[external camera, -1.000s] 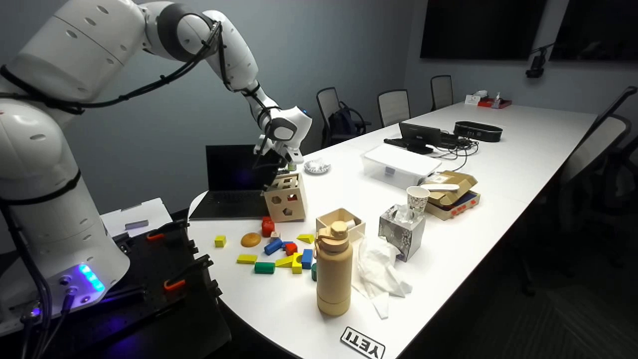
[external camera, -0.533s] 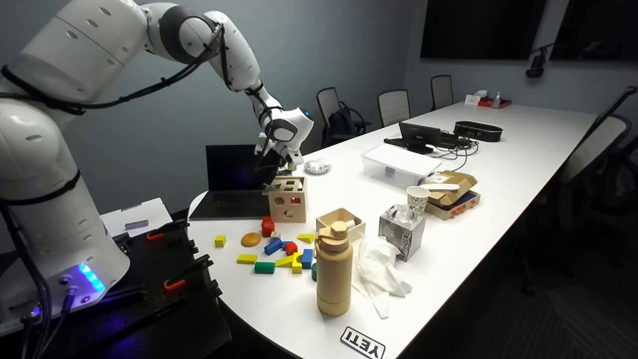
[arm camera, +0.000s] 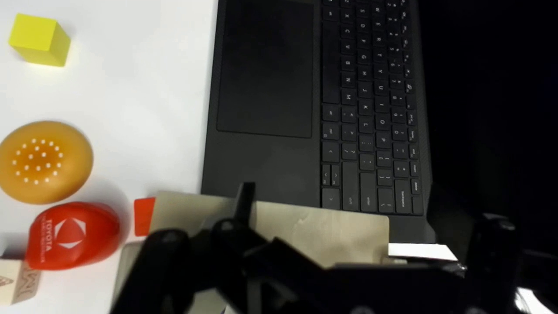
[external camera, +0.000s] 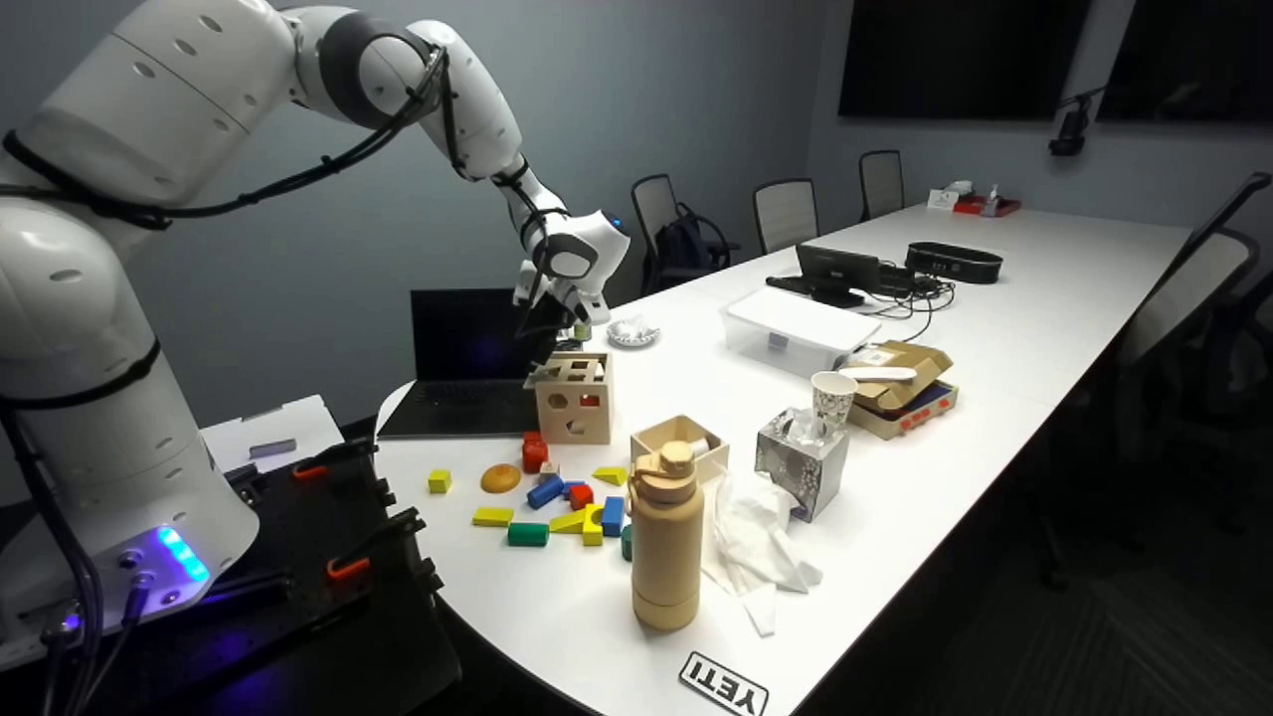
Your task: Slide the lid off of the shape sorting box
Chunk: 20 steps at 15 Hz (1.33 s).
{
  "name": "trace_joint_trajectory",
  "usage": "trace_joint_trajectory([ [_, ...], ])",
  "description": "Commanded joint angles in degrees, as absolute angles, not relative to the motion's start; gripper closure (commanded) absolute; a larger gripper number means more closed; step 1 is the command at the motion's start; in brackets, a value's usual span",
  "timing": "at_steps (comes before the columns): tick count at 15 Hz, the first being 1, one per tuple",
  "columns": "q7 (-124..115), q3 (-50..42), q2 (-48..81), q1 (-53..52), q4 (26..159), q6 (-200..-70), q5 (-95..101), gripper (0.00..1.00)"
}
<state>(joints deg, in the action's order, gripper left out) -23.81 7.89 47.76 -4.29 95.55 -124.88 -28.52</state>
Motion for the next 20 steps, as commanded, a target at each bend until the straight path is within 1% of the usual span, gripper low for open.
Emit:
trace_joint_trajectory([
  [1,-24.1,7.0,45.7,-4.7,95.9,-124.3,-28.4,0.0],
  [9,-26.6,3.3,46.7,-5.3,95.4,-123.7,-25.5,0.0],
  [20,-27.0,3.5,49.0,-6.6,93.2,-120.4,-22.7,0.0],
])
